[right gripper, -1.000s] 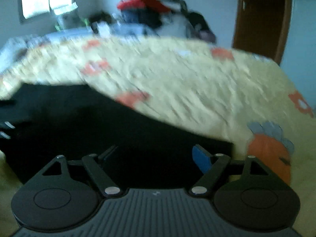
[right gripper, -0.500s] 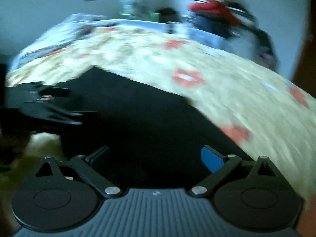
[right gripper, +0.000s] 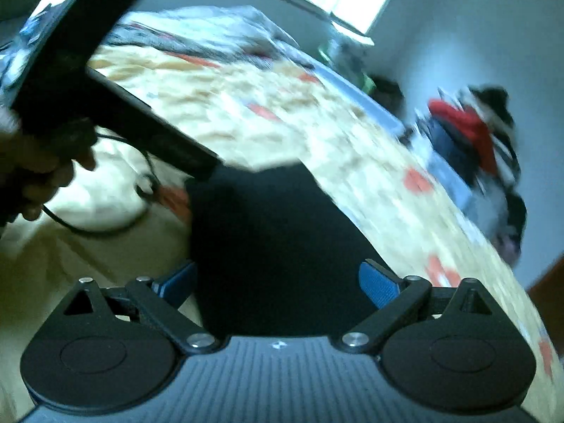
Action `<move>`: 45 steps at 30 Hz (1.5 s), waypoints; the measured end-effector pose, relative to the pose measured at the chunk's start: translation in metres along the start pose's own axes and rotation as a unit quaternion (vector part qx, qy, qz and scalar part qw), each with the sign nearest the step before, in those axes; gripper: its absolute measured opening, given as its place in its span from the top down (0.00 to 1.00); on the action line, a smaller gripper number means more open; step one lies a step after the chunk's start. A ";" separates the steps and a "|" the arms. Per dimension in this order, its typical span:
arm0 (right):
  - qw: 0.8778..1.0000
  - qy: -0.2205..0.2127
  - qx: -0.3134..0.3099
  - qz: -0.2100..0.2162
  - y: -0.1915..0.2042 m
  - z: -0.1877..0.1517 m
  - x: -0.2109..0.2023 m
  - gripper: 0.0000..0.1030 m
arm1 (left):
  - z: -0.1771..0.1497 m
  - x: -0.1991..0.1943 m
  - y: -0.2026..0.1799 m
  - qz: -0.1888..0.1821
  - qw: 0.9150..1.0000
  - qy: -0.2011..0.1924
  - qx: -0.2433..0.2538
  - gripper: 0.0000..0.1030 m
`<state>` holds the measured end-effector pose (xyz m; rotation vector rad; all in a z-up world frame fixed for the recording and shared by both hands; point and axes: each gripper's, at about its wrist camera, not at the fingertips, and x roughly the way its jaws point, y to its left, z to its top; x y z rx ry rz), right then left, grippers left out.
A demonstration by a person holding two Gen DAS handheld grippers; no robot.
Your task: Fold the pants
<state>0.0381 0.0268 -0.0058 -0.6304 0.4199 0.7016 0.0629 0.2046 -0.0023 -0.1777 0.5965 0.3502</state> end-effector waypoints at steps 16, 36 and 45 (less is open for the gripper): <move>0.971 0.017 -0.219 -0.090 0.067 0.011 0.077 0.58 | 0.012 0.017 0.065 -0.208 0.939 0.131 -0.240 0.04; 0.997 -0.044 0.061 0.019 -0.030 0.030 0.058 0.86 | 0.020 0.100 0.004 -0.345 0.837 0.213 -0.367 0.04; 0.966 -0.068 0.205 0.143 -0.095 0.015 0.035 0.85 | 0.019 0.117 0.001 -0.328 0.852 0.216 -0.345 0.62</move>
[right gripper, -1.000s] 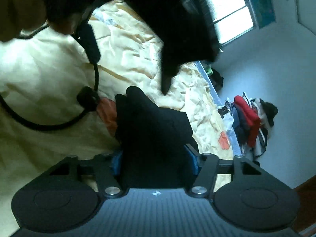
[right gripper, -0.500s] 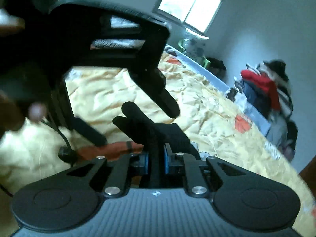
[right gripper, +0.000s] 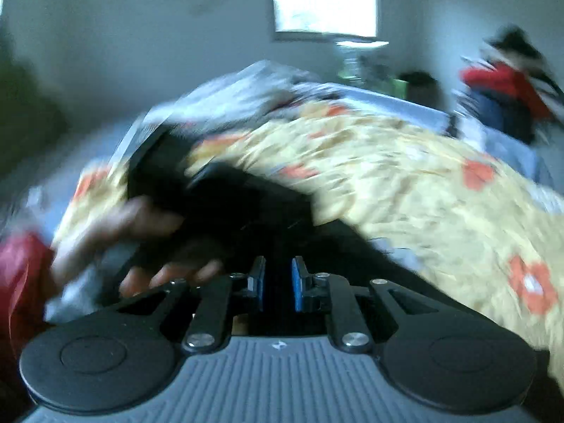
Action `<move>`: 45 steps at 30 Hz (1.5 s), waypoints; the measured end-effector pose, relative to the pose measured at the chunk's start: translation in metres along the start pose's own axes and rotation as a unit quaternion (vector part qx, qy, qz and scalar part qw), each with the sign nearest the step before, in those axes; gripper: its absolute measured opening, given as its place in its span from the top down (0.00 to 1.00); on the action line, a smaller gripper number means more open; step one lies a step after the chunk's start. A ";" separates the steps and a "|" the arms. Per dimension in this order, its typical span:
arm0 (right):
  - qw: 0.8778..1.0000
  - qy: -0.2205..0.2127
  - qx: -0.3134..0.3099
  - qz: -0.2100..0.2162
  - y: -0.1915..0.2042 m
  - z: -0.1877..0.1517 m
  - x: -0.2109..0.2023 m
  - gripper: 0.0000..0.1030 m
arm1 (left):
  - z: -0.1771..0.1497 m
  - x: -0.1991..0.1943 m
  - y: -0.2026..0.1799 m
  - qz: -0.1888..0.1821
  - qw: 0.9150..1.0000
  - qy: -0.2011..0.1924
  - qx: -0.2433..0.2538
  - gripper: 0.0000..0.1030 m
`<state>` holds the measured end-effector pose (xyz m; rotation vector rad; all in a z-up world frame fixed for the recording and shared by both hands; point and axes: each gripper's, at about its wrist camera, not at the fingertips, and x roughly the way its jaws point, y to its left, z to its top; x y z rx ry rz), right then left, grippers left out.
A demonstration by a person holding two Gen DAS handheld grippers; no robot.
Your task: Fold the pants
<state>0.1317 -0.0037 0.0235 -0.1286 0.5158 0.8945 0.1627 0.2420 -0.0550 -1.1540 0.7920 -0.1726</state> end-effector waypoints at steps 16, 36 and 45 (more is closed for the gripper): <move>0.996 0.027 0.080 -0.040 -0.026 -0.012 0.027 0.85 | -0.074 -0.026 -0.076 0.100 0.945 -0.125 0.286 0.83; 0.957 -0.113 0.249 -0.094 -0.105 -0.102 -0.177 0.85 | -0.245 0.052 -0.188 0.014 0.878 -0.037 0.476 0.76; 0.935 -0.130 0.301 -0.136 -0.139 -0.153 -0.228 0.85 | -0.307 0.102 -0.204 -0.002 0.860 0.011 0.510 0.76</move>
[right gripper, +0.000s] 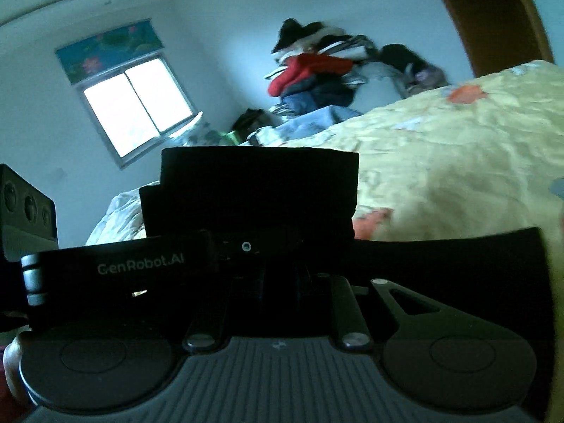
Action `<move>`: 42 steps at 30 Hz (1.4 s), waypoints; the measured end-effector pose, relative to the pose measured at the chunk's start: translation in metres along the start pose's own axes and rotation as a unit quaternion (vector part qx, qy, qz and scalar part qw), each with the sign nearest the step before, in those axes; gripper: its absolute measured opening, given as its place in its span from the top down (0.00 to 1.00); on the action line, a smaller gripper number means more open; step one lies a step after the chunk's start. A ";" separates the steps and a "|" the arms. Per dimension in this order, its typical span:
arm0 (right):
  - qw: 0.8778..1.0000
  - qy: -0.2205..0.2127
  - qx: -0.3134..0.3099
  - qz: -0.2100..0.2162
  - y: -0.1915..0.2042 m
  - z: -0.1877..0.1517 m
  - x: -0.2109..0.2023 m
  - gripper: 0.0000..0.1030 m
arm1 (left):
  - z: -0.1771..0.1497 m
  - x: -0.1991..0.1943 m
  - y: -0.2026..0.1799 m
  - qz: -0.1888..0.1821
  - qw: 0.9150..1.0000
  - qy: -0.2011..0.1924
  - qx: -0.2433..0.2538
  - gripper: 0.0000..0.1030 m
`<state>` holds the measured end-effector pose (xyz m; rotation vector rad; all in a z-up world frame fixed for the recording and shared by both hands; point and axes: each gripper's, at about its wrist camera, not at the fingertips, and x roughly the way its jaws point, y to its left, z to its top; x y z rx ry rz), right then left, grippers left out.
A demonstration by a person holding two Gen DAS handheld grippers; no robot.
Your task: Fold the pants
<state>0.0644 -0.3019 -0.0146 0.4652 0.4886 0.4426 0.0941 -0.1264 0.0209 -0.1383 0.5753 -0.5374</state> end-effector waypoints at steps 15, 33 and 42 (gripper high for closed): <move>0.998 -0.017 0.023 -0.049 -0.046 -0.015 -0.045 0.85 | -0.019 0.036 -0.056 -0.033 0.998 0.031 0.044 0.76; 0.992 0.005 0.035 -0.125 -0.079 -0.029 -0.084 0.73 | -0.034 0.047 -0.074 -0.070 0.993 0.062 0.065 0.37; 0.971 -0.075 0.080 -0.213 -0.103 -0.015 -0.121 0.60 | -0.025 0.024 -0.067 -0.099 0.990 0.055 0.082 0.18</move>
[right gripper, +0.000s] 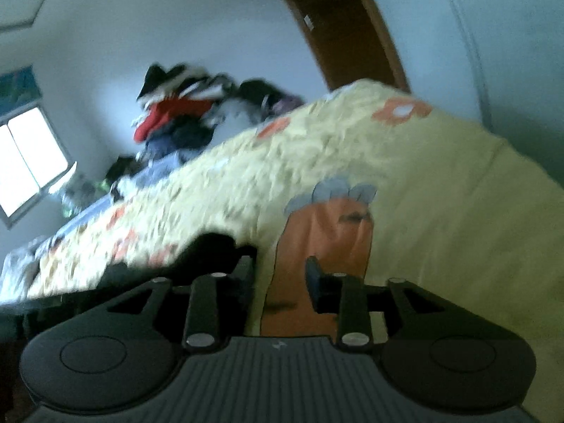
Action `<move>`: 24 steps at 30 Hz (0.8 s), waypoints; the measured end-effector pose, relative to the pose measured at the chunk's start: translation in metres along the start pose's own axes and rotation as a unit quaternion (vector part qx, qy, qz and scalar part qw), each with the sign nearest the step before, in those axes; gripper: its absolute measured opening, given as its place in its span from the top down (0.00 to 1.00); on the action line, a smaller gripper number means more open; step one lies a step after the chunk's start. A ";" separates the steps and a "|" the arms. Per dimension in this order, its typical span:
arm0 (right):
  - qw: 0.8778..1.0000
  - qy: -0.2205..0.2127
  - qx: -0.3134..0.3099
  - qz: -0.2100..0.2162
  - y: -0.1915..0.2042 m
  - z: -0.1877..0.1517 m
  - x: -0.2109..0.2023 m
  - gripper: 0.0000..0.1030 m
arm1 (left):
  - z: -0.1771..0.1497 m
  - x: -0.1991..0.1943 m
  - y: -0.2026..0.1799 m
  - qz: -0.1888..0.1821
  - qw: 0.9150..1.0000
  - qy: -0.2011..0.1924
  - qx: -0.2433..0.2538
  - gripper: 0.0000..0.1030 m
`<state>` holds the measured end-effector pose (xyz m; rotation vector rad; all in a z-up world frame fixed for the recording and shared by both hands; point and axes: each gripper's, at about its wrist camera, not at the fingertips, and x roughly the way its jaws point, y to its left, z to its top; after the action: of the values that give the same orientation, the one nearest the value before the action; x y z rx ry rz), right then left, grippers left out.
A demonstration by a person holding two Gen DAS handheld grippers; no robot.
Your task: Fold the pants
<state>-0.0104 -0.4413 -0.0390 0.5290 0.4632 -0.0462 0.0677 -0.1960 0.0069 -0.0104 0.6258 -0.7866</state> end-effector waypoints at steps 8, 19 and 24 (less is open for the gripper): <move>0.996 0.005 0.012 0.088 0.016 0.019 0.023 0.33 | 0.008 -0.032 0.036 0.118 0.991 -0.061 -0.021 0.12; 0.978 0.133 0.007 0.162 0.037 0.019 0.097 0.65 | -0.008 -0.056 0.142 0.341 0.936 -0.043 -0.080 0.10; 0.982 0.130 -0.055 0.128 0.049 0.018 0.103 0.90 | -0.014 -0.057 0.156 0.334 0.937 -0.033 -0.097 0.10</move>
<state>0.0975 -0.4002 -0.0466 0.4842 0.6454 0.2972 0.1322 -0.0430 -0.0115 -0.0041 0.5888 -0.0640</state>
